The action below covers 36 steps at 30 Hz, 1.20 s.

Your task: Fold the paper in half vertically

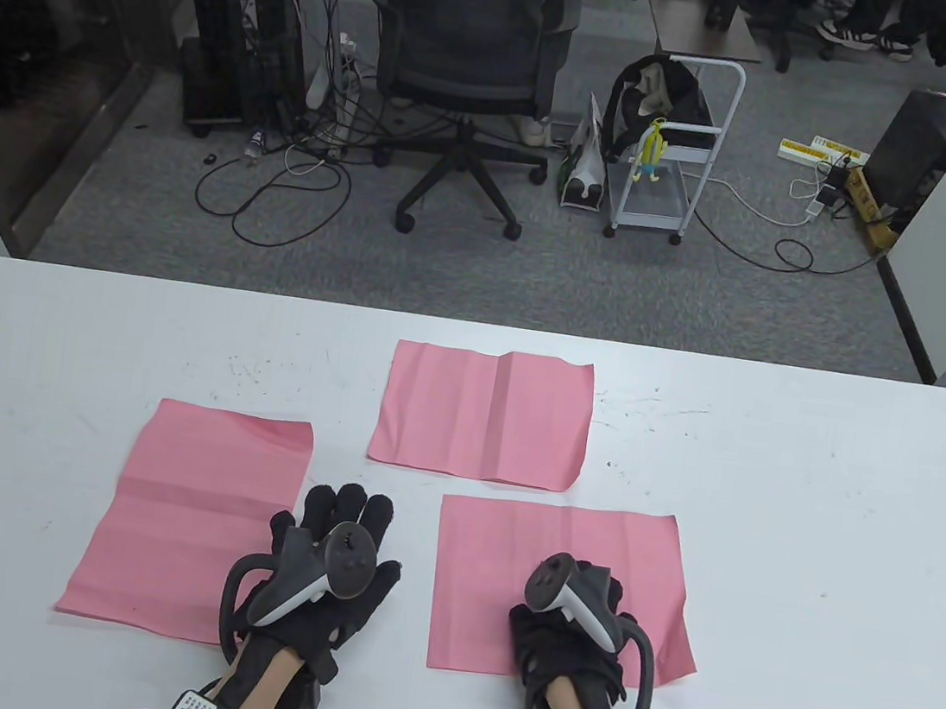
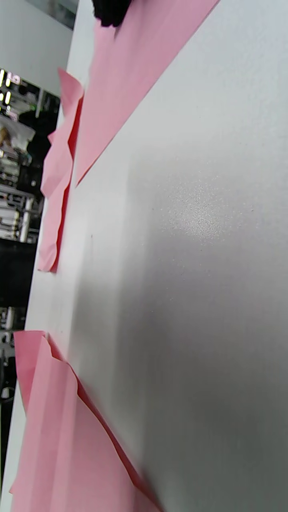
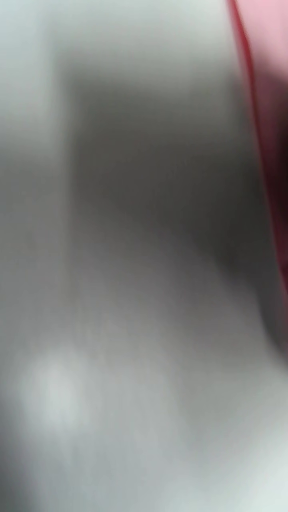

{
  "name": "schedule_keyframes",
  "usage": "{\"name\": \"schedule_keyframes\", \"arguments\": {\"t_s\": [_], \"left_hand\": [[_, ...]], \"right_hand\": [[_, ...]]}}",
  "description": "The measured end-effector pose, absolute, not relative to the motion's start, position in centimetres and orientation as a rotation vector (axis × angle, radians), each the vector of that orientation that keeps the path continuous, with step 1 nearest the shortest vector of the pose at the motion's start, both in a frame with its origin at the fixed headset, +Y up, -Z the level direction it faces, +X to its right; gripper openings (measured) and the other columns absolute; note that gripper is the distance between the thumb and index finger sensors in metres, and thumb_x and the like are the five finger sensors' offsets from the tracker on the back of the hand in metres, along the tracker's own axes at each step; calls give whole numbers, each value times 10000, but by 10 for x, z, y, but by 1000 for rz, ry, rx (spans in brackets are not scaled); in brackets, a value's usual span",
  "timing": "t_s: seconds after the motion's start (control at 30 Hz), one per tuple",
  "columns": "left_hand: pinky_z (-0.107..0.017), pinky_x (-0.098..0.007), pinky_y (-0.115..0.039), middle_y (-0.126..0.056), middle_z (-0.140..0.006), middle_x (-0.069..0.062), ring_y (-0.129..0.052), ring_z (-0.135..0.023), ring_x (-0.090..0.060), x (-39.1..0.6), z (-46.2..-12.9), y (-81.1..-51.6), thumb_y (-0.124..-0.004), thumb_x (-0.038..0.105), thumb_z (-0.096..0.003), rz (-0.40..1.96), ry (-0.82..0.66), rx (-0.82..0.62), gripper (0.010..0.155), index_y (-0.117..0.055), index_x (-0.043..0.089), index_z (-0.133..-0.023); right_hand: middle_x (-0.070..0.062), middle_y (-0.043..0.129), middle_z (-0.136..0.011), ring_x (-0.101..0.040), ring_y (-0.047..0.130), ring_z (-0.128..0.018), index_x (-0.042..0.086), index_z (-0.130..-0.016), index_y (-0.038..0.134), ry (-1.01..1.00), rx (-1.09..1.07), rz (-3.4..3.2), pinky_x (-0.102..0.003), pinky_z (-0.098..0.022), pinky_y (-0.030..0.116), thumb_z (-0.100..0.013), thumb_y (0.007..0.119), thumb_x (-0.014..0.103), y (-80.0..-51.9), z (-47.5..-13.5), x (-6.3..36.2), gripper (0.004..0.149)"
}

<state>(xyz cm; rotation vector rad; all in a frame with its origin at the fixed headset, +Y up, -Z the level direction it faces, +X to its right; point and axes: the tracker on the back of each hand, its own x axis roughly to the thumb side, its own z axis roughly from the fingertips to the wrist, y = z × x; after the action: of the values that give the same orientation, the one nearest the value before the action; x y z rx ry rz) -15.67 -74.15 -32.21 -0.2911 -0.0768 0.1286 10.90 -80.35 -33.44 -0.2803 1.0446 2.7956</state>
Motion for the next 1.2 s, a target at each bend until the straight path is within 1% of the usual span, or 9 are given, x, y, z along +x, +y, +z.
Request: {"name": "schedule_keyframes", "arguments": {"t_s": [0.2,0.47,0.57,0.7,0.9,1.03,1.13,1.17,1.2], "left_hand": [[-852,-661,-202,-50,-1302,66,-48,-1206,-316,-154,-322,-743,-412,706,-504,130,-88,-307,789,-71,441,-1165],[-851,-662,-201,-48,-1302,64,-47,-1206,-317,-151,-321,-745,-410,706,-505,126,-100,-321,788,-67,442,-1164],[-851,-661,-202,-48,-1301,63,-47,-1205,-315,-147,-320,-747,-411,705,-506,116,-107,-327,788,-68,440,-1164],[-852,-655,-197,-35,-1296,72,-27,-1199,-303,-138,-319,-756,-408,701,-509,77,-131,-372,784,-57,439,-1160],[-850,-650,-187,-19,-1287,74,-16,-1190,-304,-123,-318,-780,-402,692,-513,-7,-159,-472,778,-47,432,-1154],[-845,-646,-179,-12,-1277,64,-14,-1179,-316,-121,-318,-794,-397,688,-515,-37,-155,-527,775,-39,423,-1149],[-832,-645,-151,28,-1256,64,25,-1156,-325,-123,-319,-803,-384,690,-511,-60,-153,-579,787,5,403,-1133],[-832,-645,-151,56,-1244,63,27,-1154,-328,-124,-320,-804,-357,692,-507,-59,-160,-596,784,18,399,-1130],[-829,-646,-140,76,-1234,64,36,-1151,-325,-125,-321,-806,-354,692,-506,-25,-157,-609,785,26,398,-1126]], "right_hand": [[-67,-11,-1117,-444,52,-1006,342,-1037,81,1051,-248,2832,-660,-712,236,-504,480,584,-803,-333,69,707],[-79,5,-1123,-453,72,-1011,337,-1043,84,1034,-246,2858,-667,-712,255,-503,471,597,-804,-332,34,713],[-82,12,-1125,-455,81,-1014,336,-1044,87,1025,-243,2872,-668,-713,262,-501,466,598,-804,-332,33,712],[-80,14,-1128,-455,87,-1017,338,-1046,93,1011,-240,2880,-668,-714,263,-500,463,602,-804,-331,33,711],[-80,26,-1133,-458,104,-1022,340,-1049,101,996,-230,2899,-669,-715,277,-498,457,608,-804,-331,33,709],[-83,25,-1133,-461,104,-1022,339,-1049,99,989,-222,2909,-672,-715,274,-498,448,610,-804,-330,34,707],[-84,25,-1134,-460,108,-1025,338,-1049,95,988,-217,2926,-671,-719,276,-496,436,615,-804,-330,33,707],[-86,25,-1135,-463,109,-1025,337,-1049,93,988,-217,2933,-672,-719,278,-496,431,615,-804,-329,33,705],[-88,26,-1135,-464,114,-1025,335,-1050,92,986,-215,2942,-673,-720,281,-495,426,616,-804,-329,33,706]]}}
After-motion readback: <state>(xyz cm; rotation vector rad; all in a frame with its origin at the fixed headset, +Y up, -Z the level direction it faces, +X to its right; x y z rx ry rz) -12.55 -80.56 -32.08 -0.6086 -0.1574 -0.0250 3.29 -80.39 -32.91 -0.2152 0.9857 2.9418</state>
